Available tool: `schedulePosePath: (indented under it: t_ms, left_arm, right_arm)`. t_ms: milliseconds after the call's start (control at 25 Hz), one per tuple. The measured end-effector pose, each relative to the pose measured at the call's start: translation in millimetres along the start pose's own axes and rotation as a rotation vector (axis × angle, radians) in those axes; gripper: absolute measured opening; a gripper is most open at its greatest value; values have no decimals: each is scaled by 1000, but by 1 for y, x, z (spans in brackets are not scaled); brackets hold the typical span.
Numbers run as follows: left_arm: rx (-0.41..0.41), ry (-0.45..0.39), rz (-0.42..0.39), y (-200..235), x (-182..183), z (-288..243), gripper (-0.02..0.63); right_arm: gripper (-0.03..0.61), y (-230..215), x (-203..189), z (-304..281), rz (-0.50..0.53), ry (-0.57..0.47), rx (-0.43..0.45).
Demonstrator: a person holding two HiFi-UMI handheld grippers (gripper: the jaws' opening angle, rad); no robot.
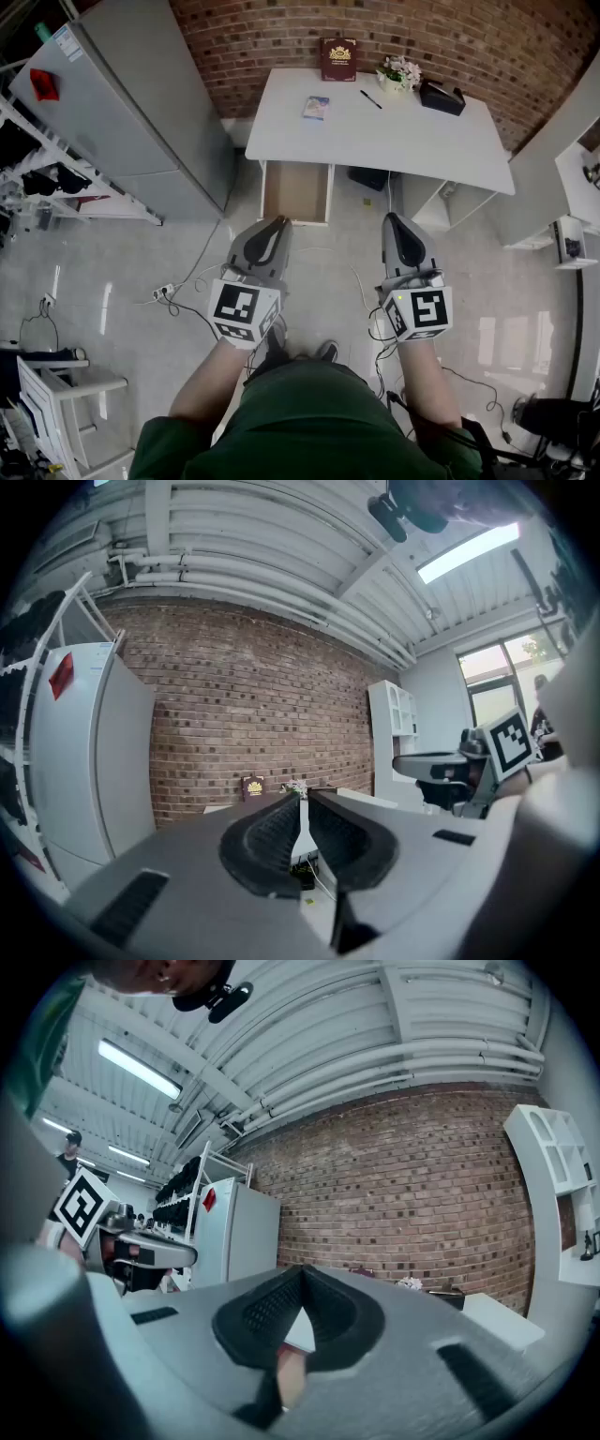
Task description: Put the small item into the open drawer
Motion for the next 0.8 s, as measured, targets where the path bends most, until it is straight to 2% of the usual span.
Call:
schedulePosePath:
  t_ms: [200, 440, 800]
  left_arm:
    - [10, -2, 0, 15, -1, 9, 25]
    - [24, -18, 7, 54, 4, 28, 25]
    - [26, -57, 21, 141, 7, 60, 25]
  right_arm:
    - [2, 12, -4, -6, 0, 15, -6]
    - [2, 45, -3, -28, 5, 42, 20]
    - [3, 102, 7, -70, 20, 51, -45]
Point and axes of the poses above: the fingertips, and each gripper's own axes: z backward along the fingers, y to its left, x out of its top, the point moved 8 cm from there along z, backward along the fingers, and after that the axes turned 2 degrees about -y, right-handed, at the moved point
